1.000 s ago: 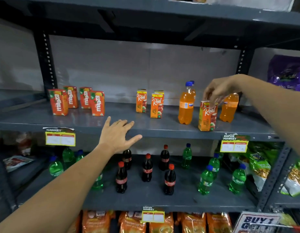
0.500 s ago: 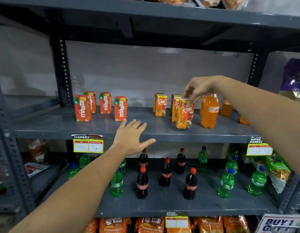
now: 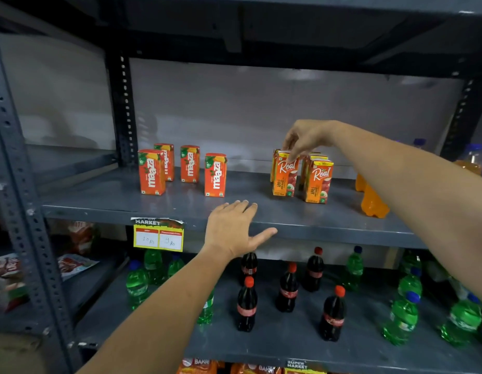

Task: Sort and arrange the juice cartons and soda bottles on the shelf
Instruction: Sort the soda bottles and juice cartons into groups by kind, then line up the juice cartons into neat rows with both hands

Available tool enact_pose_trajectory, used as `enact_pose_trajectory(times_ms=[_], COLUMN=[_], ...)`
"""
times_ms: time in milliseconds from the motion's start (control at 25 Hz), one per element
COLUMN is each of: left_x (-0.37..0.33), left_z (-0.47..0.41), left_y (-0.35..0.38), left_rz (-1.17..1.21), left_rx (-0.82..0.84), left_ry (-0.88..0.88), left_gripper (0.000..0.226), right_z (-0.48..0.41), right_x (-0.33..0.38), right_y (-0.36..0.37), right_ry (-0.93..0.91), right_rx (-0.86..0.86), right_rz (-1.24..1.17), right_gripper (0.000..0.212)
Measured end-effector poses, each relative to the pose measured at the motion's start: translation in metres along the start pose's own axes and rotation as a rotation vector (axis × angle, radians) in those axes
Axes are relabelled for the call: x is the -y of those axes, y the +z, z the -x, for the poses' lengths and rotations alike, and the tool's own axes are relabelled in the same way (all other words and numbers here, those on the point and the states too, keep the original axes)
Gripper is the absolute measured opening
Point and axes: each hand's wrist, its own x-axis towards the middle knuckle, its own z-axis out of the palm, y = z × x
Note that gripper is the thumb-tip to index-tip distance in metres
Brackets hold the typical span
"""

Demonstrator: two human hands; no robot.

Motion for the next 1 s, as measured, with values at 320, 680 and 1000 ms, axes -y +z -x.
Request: enact_pose_trajectory(times_ms=[320,680,1000], left_x=[0.0,0.032,0.183], left_z=[0.001,-0.015,-0.003], left_y=[0.0,-0.043,-0.086], left_rz=[-0.019,0.596,0.464], left_rx=[0.026,-0.022,-0.369], left_ry=[-0.012,-0.383,-0.626], left_gripper=[0.086,0.058,0.051], right_z=[-0.003,-0.011,-0.051], right_x=[-0.017,0.011,0.055], right_y=[0.018,0.055,0.133], right_ry=[0.025,-0.154,-0.114], right_rx=[-0.047,-0.466,-0.213], right_rz=[0.128,-0.405,-0.909], right_gripper=[0.046,0.059,0.069])
